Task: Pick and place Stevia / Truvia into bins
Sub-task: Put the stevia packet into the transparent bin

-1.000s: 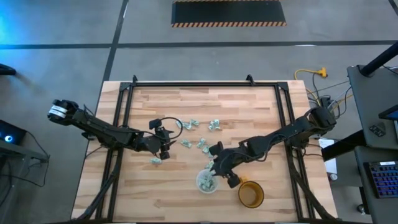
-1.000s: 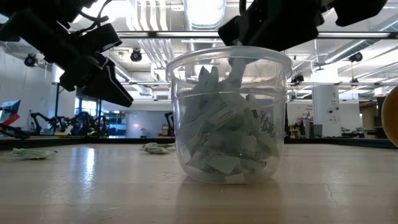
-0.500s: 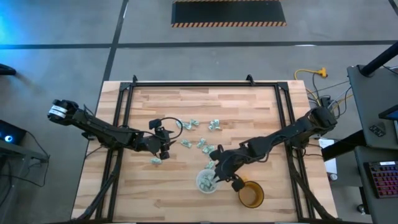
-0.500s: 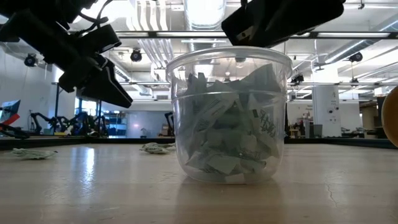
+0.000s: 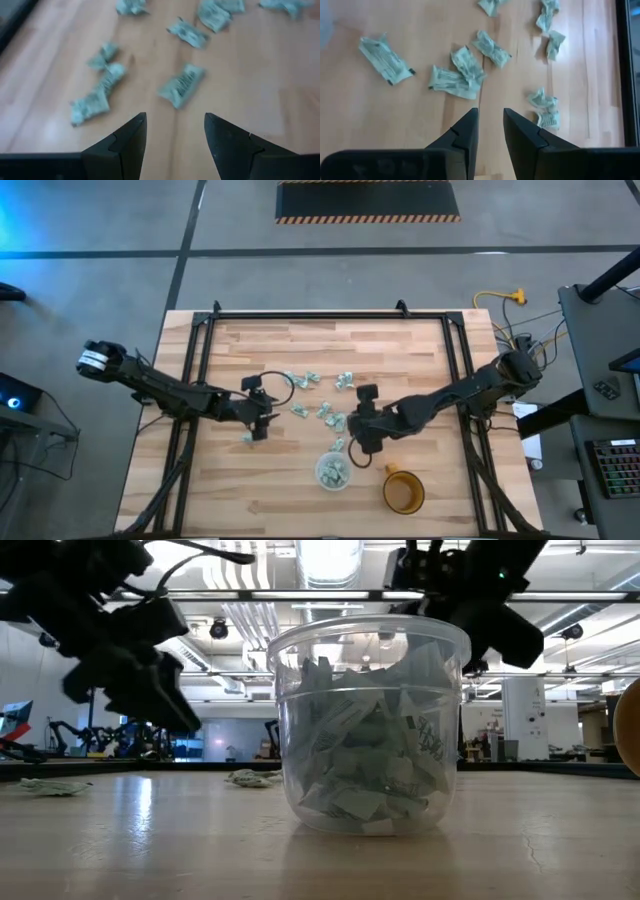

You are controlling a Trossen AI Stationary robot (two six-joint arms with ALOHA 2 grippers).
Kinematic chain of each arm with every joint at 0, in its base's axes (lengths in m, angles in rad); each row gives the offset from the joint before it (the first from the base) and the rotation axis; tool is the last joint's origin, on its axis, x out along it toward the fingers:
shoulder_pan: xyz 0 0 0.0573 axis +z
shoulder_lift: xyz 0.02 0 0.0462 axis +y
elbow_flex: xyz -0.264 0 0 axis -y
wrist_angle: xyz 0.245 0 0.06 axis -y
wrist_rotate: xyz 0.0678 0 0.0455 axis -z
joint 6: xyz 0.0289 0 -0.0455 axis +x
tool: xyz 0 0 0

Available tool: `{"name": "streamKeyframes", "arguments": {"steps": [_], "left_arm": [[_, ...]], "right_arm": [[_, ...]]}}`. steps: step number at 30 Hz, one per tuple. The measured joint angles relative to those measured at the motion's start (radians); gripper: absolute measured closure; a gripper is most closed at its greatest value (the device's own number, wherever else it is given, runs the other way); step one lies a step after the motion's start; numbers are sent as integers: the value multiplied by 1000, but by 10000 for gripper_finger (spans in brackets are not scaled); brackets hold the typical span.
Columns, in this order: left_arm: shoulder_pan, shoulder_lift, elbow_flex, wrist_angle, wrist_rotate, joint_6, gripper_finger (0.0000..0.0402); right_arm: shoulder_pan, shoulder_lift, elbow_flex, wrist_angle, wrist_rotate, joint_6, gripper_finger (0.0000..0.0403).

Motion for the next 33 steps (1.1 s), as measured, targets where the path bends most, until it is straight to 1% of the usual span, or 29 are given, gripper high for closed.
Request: {"name": "streamKeyframes", "arguments": {"steps": [2,5,8,11,16,22,26,33], "left_arm": [[26,17,-1,53,6,41,219],[76,66,3,147,89,115,219],[130,153,17,240,186,175,219],[174,247,47,264,235,198,219],[220,378,92,261,275,207,219],[242,450,122,280,310,206,225],[244,449,122,277,329,205,258],[245,436,120,268,375,210,349]], "right_arm": [[-17,-1,-3,4,-2,-1,321],[-42,-2,-4,4,-44,-15,321],[-62,-4,-4,4,-90,-28,322],[-71,-8,-6,3,-103,-33,326],[-70,-17,-18,7,-103,-54,334],[-72,-41,-51,3,-103,-51,331],[-71,-61,-68,6,-104,-46,331],[-71,-73,-75,7,-103,-36,339]]}}
